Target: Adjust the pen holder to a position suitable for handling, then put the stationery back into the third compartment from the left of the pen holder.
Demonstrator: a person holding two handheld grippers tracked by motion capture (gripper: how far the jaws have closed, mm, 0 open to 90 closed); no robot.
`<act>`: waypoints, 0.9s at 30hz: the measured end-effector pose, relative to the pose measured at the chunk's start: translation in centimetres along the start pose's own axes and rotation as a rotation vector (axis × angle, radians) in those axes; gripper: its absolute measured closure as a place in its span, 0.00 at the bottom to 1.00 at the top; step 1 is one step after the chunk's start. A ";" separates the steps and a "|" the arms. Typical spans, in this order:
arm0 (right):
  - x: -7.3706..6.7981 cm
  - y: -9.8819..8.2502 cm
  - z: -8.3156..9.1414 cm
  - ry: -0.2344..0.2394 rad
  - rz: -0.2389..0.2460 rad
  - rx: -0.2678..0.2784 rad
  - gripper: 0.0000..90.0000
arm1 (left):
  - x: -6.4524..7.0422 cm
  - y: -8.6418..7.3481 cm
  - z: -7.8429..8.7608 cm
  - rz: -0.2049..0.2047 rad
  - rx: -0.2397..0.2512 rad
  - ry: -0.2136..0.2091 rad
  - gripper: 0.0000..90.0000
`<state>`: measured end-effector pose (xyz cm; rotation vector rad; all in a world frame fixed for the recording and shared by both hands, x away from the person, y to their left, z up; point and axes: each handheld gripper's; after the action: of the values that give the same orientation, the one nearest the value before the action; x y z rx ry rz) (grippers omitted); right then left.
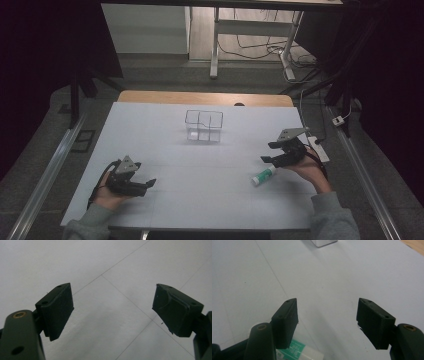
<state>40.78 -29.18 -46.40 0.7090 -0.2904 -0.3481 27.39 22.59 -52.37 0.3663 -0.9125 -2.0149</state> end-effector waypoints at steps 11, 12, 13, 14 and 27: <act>-0.2 -0.5 0.2 0.045 0.068 -0.044 0.34 | 0.0 0.0 0.0 0.000 -0.001 0.000 0.19; -0.2 -0.5 0.3 0.044 0.075 -0.048 0.34 | 0.0 0.0 0.0 -0.001 -0.001 0.000 0.19; -0.2 -0.6 0.4 0.049 0.080 -0.056 0.33 | 0.0 0.0 0.0 -0.001 -0.001 0.000 0.19; -0.2 -0.6 0.5 0.055 0.089 -0.065 0.33 | 0.0 0.0 0.0 0.000 -0.001 0.000 0.19; -1.0 -0.9 0.7 0.148 0.194 -0.158 0.31 | 0.1 0.0 0.0 -0.007 -0.004 0.001 0.19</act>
<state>39.41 -29.84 -46.64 0.5432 -0.1874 -0.1310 27.32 22.51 -52.32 0.3688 -0.9076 -2.0224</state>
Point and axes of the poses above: each handheld gripper's, and its own axes: z roughly backward along the jaws, y roughly out of its top, x roughly to its right, and after that the axes turned 6 degrees about z, right-handed
